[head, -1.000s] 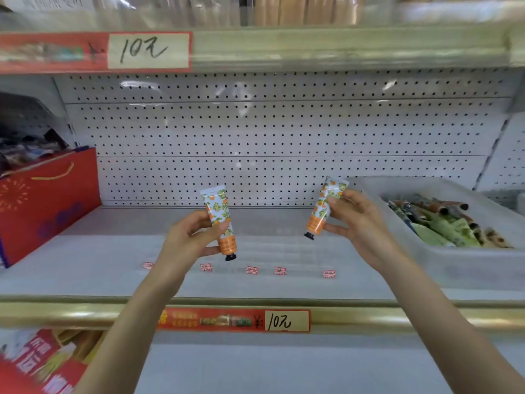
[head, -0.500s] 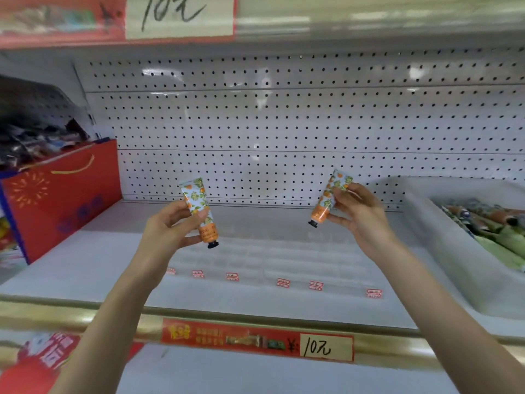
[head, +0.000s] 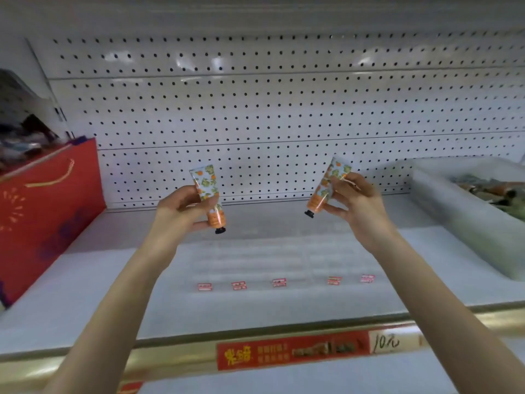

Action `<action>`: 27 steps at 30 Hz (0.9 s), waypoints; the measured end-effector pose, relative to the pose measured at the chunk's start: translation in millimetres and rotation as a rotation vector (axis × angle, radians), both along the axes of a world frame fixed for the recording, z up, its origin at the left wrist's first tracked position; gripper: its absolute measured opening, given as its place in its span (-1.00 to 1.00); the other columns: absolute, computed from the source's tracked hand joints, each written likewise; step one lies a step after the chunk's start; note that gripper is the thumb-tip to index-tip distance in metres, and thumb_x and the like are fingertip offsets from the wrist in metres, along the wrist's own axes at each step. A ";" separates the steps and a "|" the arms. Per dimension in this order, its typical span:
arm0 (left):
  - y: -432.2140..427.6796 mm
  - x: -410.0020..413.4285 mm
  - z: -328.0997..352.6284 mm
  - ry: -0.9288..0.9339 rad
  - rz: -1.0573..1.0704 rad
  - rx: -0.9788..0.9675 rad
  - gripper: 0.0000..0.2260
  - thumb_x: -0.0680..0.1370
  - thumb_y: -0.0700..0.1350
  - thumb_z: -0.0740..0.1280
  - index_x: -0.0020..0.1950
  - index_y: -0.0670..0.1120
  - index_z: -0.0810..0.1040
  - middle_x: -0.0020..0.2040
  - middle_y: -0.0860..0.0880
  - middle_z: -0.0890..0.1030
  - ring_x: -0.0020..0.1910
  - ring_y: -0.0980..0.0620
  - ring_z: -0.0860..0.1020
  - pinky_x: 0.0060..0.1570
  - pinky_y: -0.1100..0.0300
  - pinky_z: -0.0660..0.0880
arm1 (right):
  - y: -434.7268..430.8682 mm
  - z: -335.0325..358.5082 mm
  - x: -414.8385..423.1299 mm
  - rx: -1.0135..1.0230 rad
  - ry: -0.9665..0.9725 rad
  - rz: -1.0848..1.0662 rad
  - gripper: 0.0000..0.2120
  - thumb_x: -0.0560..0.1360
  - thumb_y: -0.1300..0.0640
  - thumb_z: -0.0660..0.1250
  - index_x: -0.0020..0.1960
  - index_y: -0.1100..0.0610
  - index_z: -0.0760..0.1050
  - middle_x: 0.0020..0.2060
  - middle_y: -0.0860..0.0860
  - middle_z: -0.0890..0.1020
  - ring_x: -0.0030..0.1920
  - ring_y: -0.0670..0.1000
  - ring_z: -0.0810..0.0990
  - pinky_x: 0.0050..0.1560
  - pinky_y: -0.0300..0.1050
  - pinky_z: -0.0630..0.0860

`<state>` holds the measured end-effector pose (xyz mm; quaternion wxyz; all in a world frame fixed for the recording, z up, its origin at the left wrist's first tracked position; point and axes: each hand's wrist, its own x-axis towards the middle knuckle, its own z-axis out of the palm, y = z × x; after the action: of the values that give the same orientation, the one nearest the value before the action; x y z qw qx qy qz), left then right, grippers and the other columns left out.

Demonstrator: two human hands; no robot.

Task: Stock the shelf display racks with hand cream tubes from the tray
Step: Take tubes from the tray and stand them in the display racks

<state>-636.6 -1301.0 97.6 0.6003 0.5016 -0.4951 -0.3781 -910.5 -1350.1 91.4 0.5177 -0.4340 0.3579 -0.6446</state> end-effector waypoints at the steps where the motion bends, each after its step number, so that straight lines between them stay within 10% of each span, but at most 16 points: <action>1: -2.4 4.6 -1.5 -0.007 -0.011 0.005 -0.91 0.46 -0.27 0.38 -0.08 -0.12 0.57 -0.11 -0.07 0.62 -0.20 0.11 0.63 -0.22 0.24 0.60 | 1.5 -2.0 4.7 0.007 0.006 -0.002 -0.86 0.51 0.29 0.30 -0.18 0.09 0.48 -0.23 0.02 0.64 -0.20 0.00 0.65 -0.24 -0.10 0.61; 16: -67.2 18.1 -26.9 -0.171 -0.134 0.091 -0.86 0.46 -0.26 0.41 -0.01 -0.15 0.55 -0.08 -0.02 0.63 -0.08 0.06 0.60 0.03 0.10 0.55 | -27.2 -24.2 65.7 0.037 0.351 0.163 -0.89 0.50 0.31 0.32 -0.08 0.12 0.47 -0.09 0.03 0.60 -0.04 0.05 0.59 -0.02 -0.01 0.63; 27: -89.3 8.8 -55.5 -0.463 -0.233 0.083 -0.77 0.41 -0.17 0.47 0.05 -0.13 0.61 -0.03 0.01 0.67 -0.09 0.19 0.61 -0.11 0.46 0.47 | -47.3 -47.9 92.1 -0.008 0.475 0.197 -0.84 0.49 0.34 0.33 -0.11 0.12 0.40 -0.14 0.01 0.57 -0.17 -0.08 0.59 -0.15 -0.18 0.62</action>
<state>-627.8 -1390.3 42.1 0.4024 0.5385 -0.6577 -0.3399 -818.3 -1397.4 43.5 0.4777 -0.6082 0.4231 -0.4722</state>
